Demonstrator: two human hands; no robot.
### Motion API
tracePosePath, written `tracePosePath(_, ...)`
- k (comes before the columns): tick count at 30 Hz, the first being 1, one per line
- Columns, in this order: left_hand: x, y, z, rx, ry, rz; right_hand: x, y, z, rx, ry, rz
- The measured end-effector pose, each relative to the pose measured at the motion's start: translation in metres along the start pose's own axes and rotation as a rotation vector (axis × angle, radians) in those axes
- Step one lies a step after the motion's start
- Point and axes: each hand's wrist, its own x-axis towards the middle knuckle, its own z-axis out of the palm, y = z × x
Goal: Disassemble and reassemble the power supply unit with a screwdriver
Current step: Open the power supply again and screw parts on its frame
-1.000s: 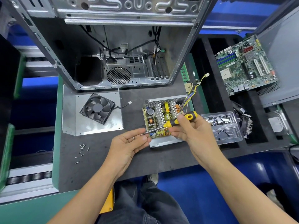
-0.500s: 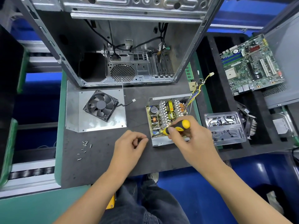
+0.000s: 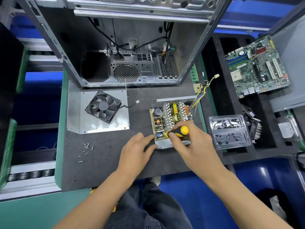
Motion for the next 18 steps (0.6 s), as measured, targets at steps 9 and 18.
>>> tracePosePath(9,0.000,-0.001,0.000,0.014,-0.006,0.013,0.001,-0.007,0.003,-0.079,-0.039,-0.066)
tracePosePath(18,-0.001,-0.003,0.003,-0.001,0.035,0.041,0.002,-0.016,0.002,-0.149,-0.069,-0.046)
